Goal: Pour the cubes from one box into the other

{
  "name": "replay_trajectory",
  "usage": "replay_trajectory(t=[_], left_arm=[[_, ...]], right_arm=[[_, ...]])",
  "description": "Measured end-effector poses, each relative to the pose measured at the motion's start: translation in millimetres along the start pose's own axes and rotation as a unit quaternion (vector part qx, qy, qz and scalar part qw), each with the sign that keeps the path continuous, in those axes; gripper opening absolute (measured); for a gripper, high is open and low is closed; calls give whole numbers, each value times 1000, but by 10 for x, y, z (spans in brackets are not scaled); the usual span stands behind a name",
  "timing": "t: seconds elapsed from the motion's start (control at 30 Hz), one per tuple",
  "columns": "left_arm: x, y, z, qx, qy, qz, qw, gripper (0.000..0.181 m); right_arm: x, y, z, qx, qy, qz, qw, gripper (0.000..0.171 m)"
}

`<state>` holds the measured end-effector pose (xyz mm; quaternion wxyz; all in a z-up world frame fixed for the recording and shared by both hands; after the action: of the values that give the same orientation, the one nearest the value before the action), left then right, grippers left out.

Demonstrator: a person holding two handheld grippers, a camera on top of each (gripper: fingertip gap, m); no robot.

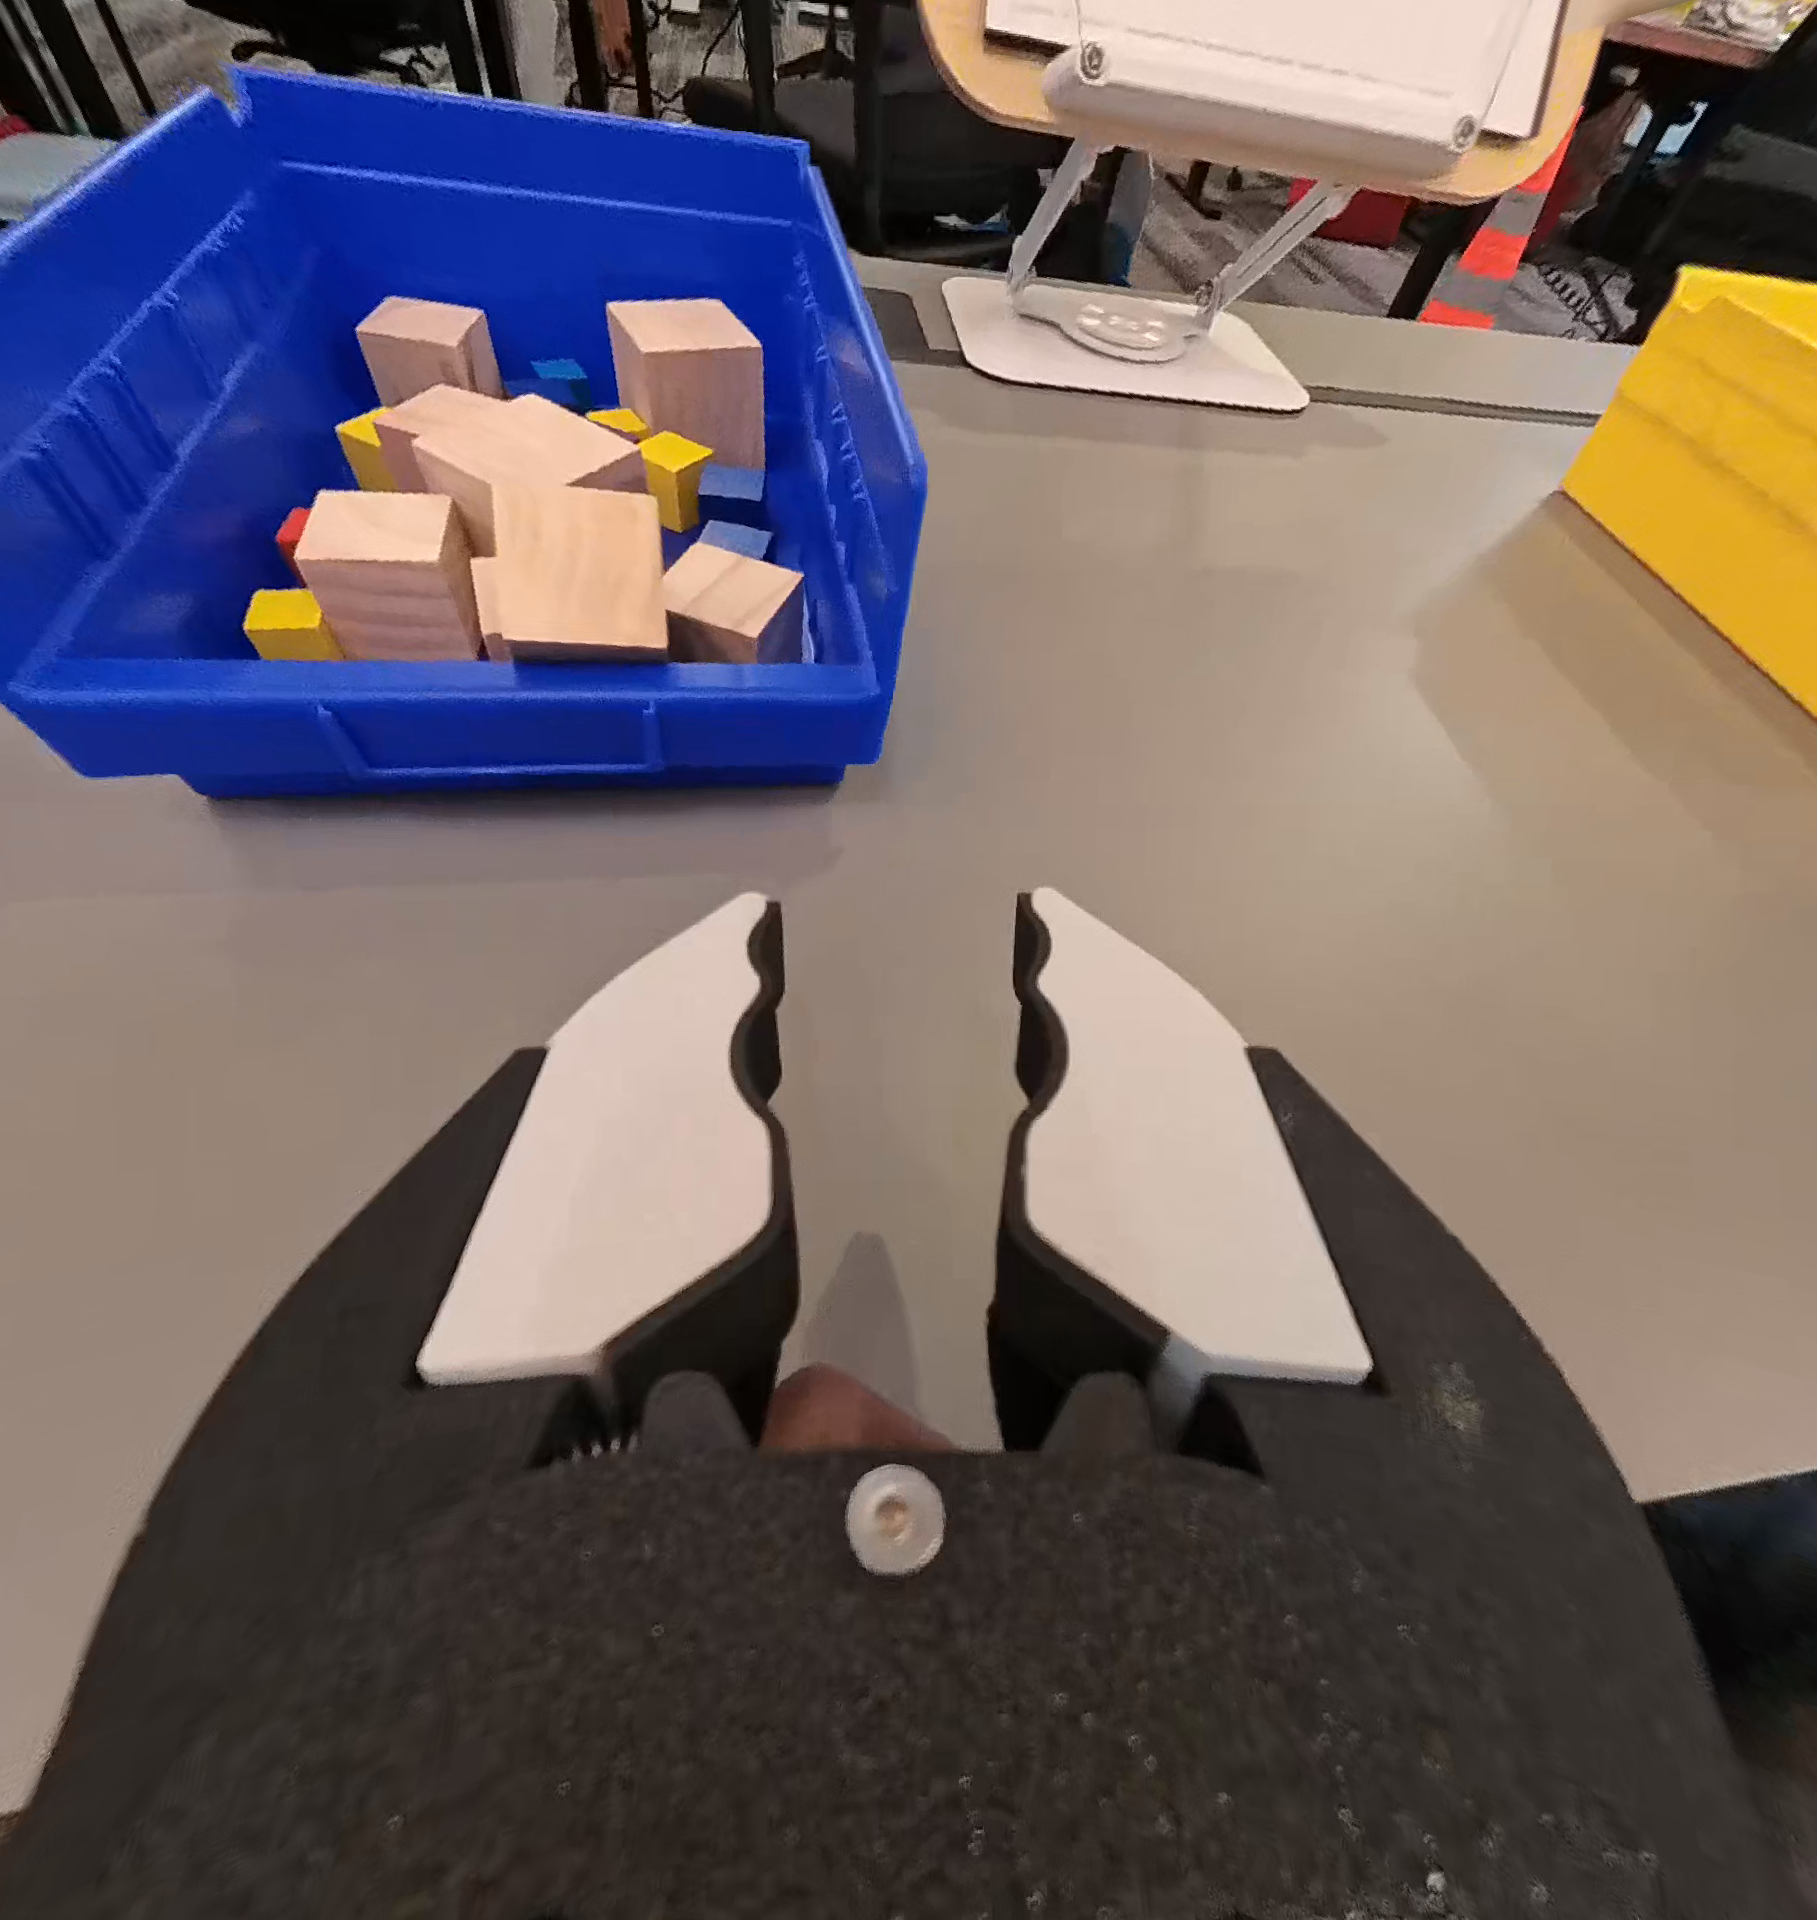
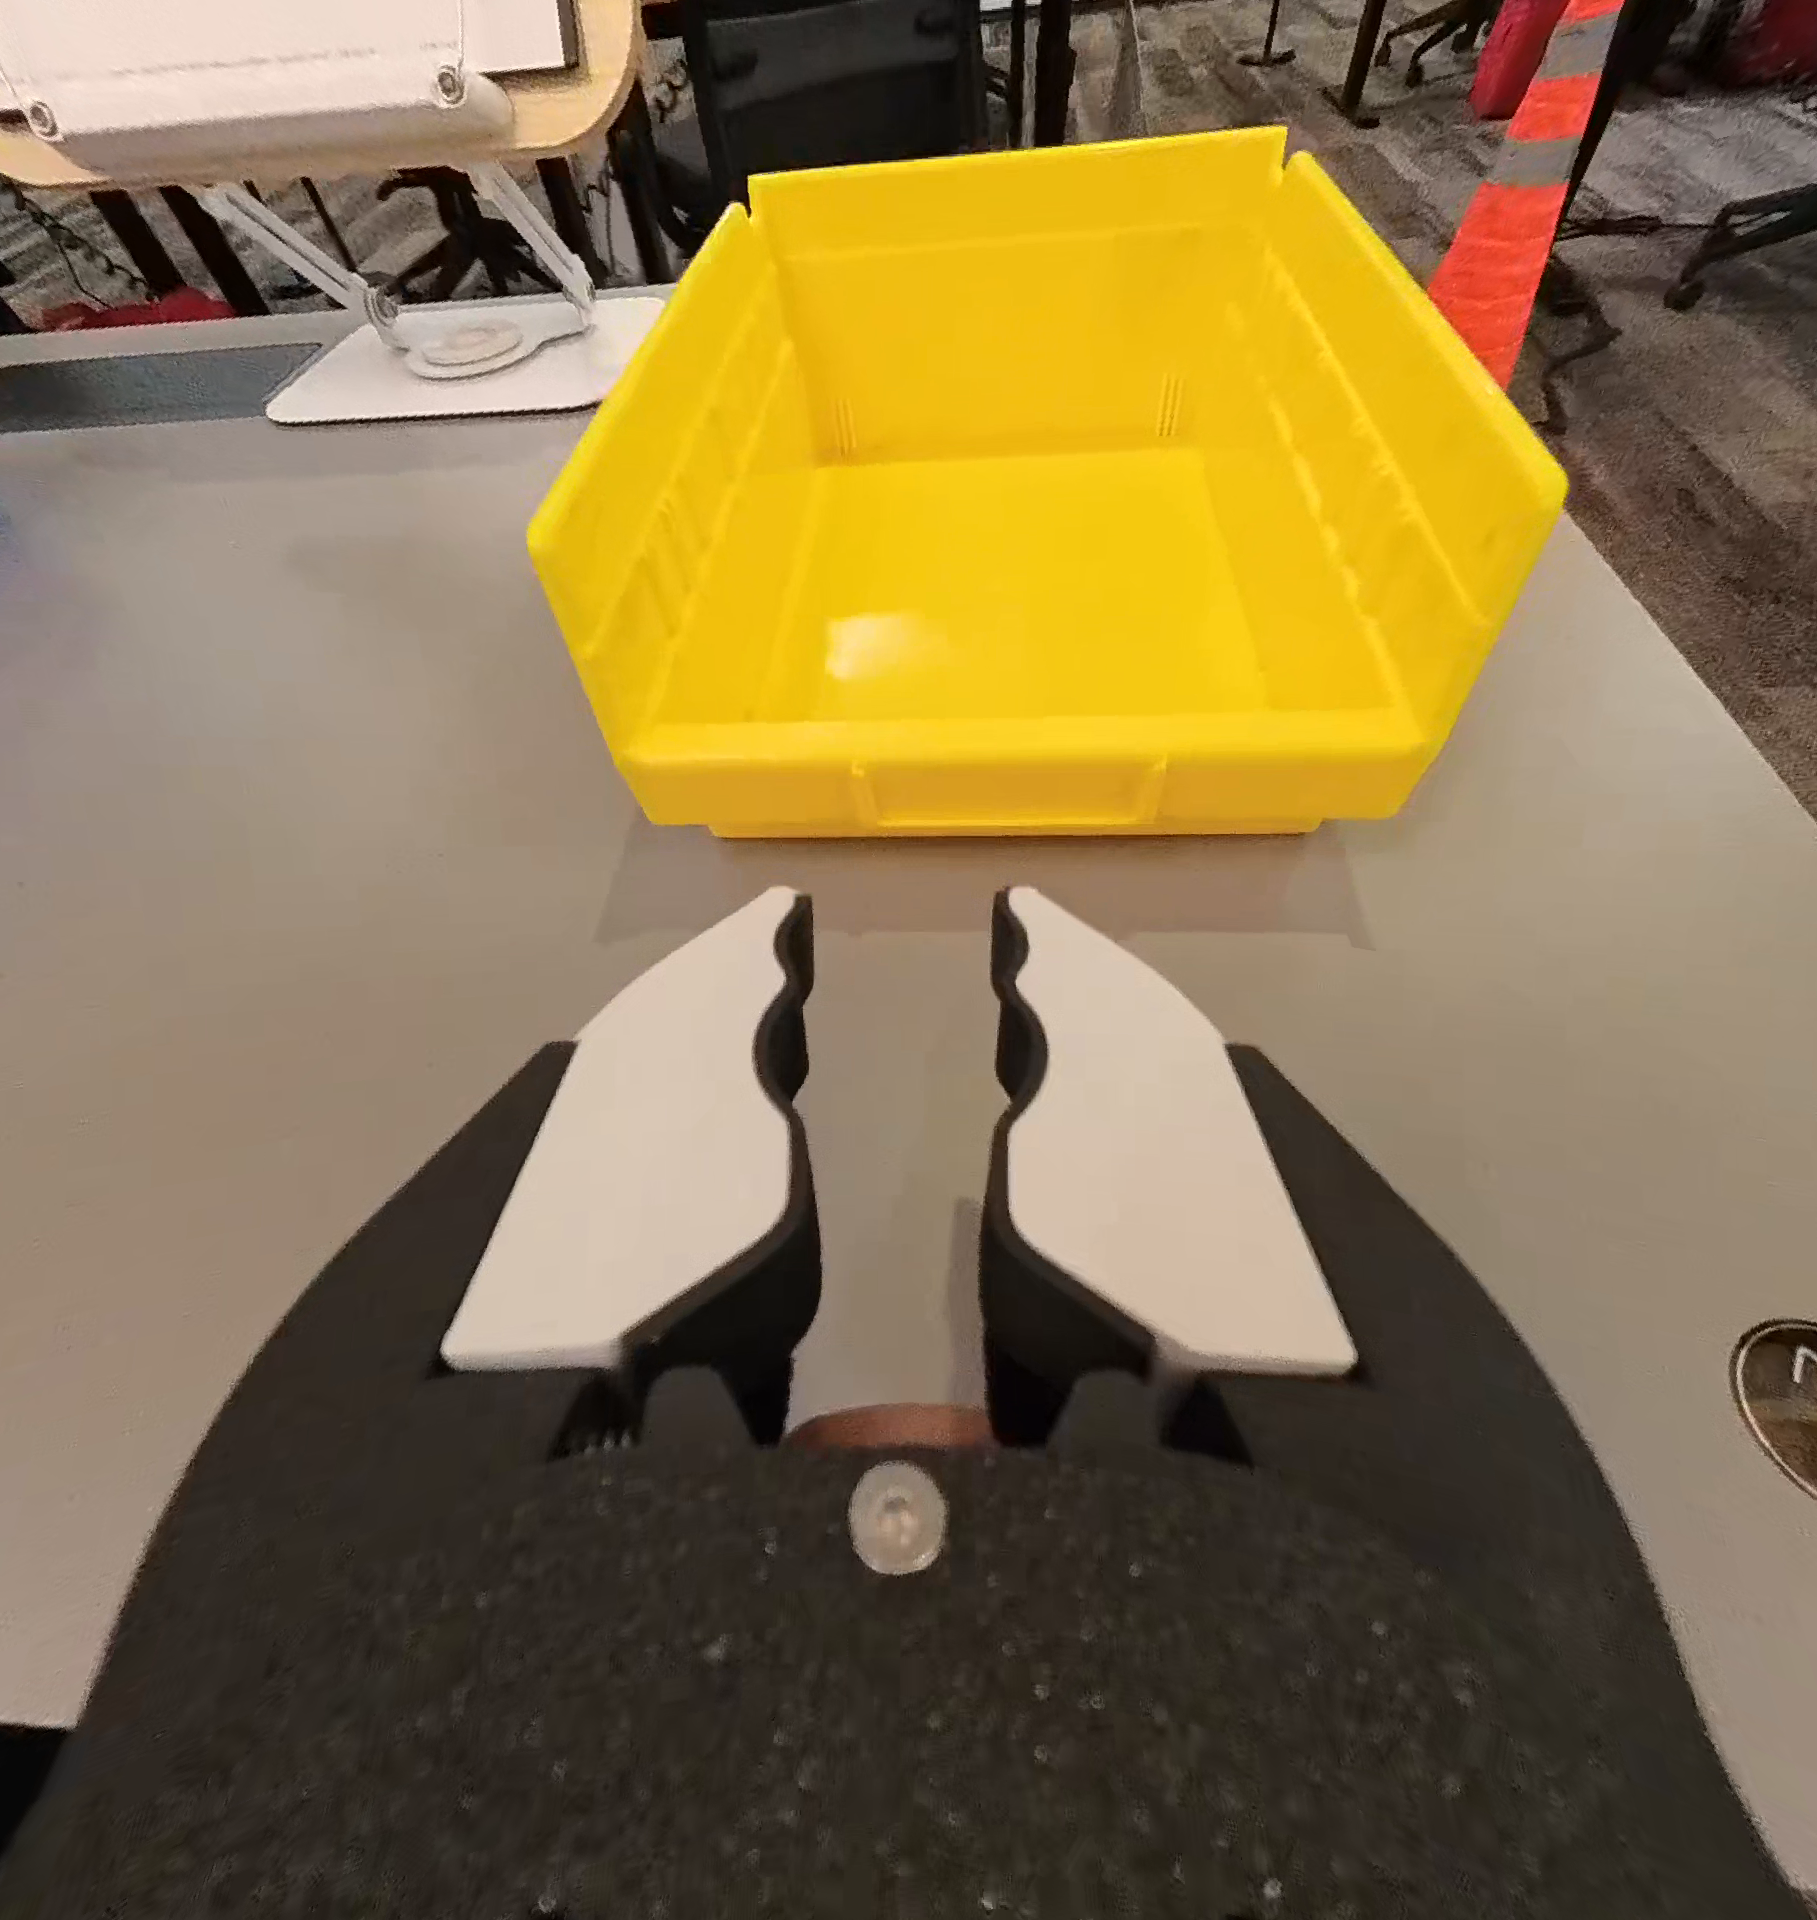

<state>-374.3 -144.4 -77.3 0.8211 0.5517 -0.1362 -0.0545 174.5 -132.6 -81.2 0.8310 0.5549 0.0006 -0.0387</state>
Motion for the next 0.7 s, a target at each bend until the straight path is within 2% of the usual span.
replay_trajectory(t=[0.27, 0.4, 0.57, 0.7], left_arm=[[-14, 8, 10, 0, 2, 8, 1000, 42], [56, 28, -43, -4, 29, -27, 999, 42], [595, 118, -525, -58, -18, -76, 995, 43], [1010, 271, -1088, -82, 2, -155, 984, 41]], right_arm=[[-7, -1, 25, 3, 7, -1, 1000, 32], [-120, 2, 24, 3, 22, 16, 1000, 32], [-913, 48, 12, -6, 147, 68, 987, 32], [-1799, 186, 66, 4, 292, 100, 951, 32]])
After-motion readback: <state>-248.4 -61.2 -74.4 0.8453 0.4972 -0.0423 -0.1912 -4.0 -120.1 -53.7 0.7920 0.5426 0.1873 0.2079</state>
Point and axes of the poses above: each gripper's, where its closed fingertips meet, z back along the fingers, y out of its top, x = y × z across the jaws, the point moved 9 cm from there along z, back along the fingers, and after that the axes turned 6 degrees about -y, right-handed, at the moved point
